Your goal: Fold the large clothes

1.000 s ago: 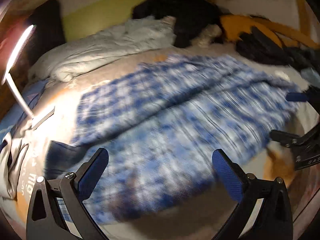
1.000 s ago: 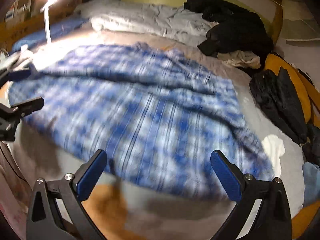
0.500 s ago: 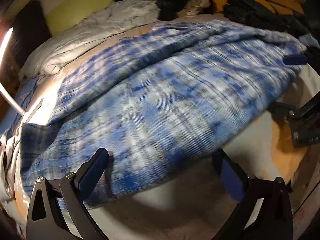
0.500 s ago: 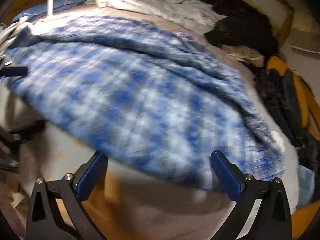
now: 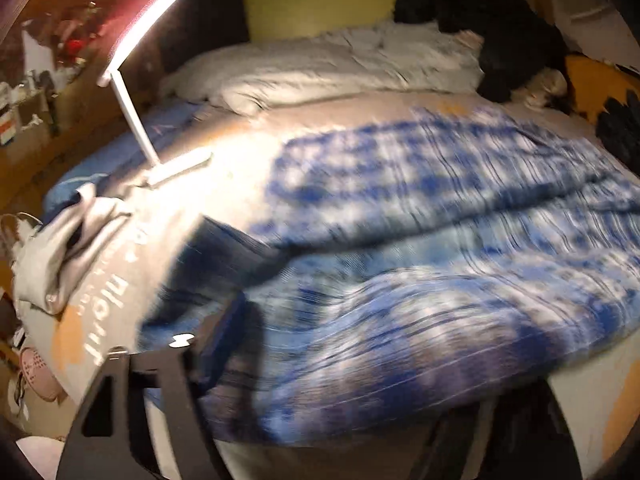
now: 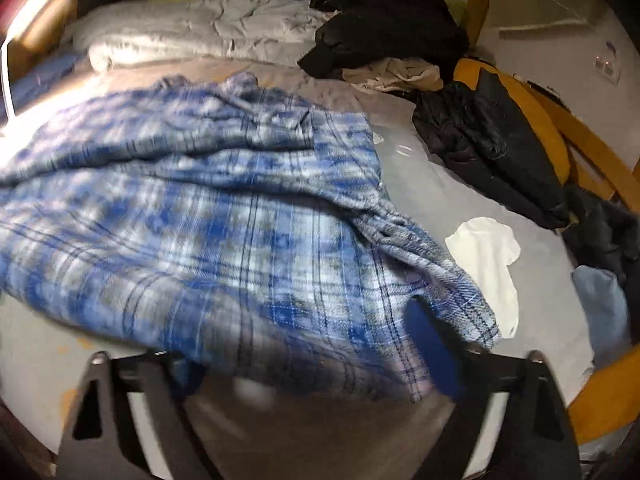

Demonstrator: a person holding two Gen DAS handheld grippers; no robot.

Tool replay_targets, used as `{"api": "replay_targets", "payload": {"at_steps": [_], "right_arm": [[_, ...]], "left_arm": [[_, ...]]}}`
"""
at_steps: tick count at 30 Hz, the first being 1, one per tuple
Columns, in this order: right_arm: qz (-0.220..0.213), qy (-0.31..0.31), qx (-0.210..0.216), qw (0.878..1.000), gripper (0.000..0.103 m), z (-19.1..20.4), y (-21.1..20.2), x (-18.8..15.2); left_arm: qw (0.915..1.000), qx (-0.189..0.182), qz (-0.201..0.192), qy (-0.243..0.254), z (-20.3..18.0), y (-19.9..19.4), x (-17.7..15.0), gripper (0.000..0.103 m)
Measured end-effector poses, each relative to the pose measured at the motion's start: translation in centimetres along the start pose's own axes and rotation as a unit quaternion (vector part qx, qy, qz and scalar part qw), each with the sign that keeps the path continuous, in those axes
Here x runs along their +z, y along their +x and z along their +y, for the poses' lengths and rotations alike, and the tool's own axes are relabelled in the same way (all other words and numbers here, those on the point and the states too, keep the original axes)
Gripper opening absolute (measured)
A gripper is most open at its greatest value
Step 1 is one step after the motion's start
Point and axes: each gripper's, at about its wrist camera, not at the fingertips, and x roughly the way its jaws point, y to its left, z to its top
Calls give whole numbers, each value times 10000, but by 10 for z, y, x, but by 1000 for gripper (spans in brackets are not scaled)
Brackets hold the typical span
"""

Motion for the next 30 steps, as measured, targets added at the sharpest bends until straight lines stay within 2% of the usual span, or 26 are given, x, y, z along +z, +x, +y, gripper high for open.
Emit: {"api": "replay_targets", "payload": {"at_steps": [1, 2, 3, 5, 7, 8, 10, 12, 15, 18, 21, 23, 26, 28, 30], "right_arm": [[-33, 73, 49, 10000, 39, -3, -2, 1], [-61, 171, 115, 9998, 27, -7, -3, 2], [-80, 238, 173, 9995, 10, -9, -2, 3], [-315, 490, 295, 9979, 5, -16, -10, 5], [-706, 518, 305, 9957, 4, -14, -26, 6], [-1039, 431, 204, 9934, 4, -12, -38, 7], [-1437, 304, 22, 9892, 3, -8, -56, 6], [-1630, 327, 48, 9861, 3, -10, -69, 6], [-1868, 332, 310, 9813, 3, -14, -91, 2], [-1942, 305, 488, 9793, 3, -17, -109, -7], [-1959, 257, 446, 9793, 3, -16, -119, -21], [-1879, 248, 391, 9811, 3, -16, -118, -23], [-1646, 336, 478, 9846, 3, -21, -113, -8], [-1364, 425, 638, 9877, 4, -25, -103, 12], [-1246, 463, 822, 9877, 4, -29, -94, 36]], "left_arm": [[10000, -9, -22, -58, 3, -1, 2, 37], [9999, -101, -4, -122, 5, -2, 4, 26], [9997, -176, 8, -168, 7, -2, 6, 14], [9993, -235, -161, -243, 11, -13, 12, 10], [9985, -205, -471, -182, 12, -27, 17, 7], [9977, -176, -649, -112, 12, -36, 20, 6], [9961, -130, -868, -48, 14, -51, 22, 6], [9946, -242, -1000, -155, 22, -64, 25, 5], [9935, -333, -1073, -204, 35, -74, 28, 5], [9936, -496, -997, -207, 45, -87, 23, 6], [9937, -95, -1075, 286, 35, -104, 16, 6], [9942, -100, -999, 381, 31, -106, 17, 6], [9973, -144, -574, 437, 25, -87, 39, 9], [9978, -117, -229, 616, 19, -68, 59, 10], [9981, -159, -71, 597, 17, -49, 79, 10]]}}
